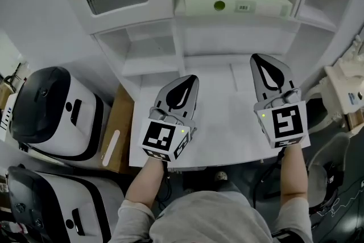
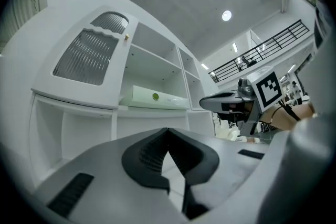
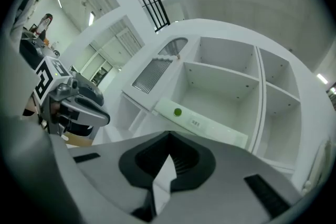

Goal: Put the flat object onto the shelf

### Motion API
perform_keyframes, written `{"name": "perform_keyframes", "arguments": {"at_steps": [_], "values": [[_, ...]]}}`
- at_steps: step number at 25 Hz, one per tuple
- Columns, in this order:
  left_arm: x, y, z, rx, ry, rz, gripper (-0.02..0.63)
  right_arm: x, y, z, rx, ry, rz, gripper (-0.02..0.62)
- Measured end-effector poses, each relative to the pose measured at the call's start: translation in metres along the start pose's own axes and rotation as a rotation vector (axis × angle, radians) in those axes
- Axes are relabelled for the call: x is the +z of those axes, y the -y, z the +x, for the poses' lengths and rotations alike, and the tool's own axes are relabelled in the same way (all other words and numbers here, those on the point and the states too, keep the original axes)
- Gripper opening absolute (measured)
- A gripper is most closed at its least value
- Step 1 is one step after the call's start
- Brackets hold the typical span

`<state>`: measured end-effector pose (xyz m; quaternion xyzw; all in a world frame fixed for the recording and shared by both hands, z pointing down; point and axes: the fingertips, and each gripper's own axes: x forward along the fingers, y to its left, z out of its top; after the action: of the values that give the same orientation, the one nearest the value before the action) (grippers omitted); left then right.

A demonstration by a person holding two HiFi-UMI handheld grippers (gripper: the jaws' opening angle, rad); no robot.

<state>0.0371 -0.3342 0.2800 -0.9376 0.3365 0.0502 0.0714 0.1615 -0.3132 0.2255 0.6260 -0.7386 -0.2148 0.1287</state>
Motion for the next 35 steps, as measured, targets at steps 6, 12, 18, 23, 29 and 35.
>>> {"name": "perform_keyframes", "arguments": {"at_steps": [6,12,18,23,29,35], "values": [[-0.014,0.011,-0.016,-0.051,-0.019,-0.034,0.015,-0.022,-0.023,-0.028,-0.025,-0.052,0.076,0.009],[-0.028,0.018,-0.039,-0.077,-0.039,-0.041,0.015,-0.035,-0.056,-0.055,-0.020,-0.080,0.149,0.009],[-0.039,0.025,-0.060,-0.094,-0.056,-0.044,0.015,-0.042,-0.080,-0.076,-0.029,-0.090,0.230,0.009],[-0.045,0.030,-0.074,-0.109,-0.060,-0.057,0.015,-0.045,-0.097,-0.088,-0.043,-0.102,0.258,0.009],[-0.046,0.035,-0.086,-0.123,-0.059,-0.062,0.015,-0.041,-0.113,-0.094,-0.036,-0.100,0.281,0.009],[-0.043,0.033,-0.093,-0.127,-0.051,-0.066,0.015,-0.038,-0.122,-0.097,-0.041,-0.098,0.319,0.009]]}}
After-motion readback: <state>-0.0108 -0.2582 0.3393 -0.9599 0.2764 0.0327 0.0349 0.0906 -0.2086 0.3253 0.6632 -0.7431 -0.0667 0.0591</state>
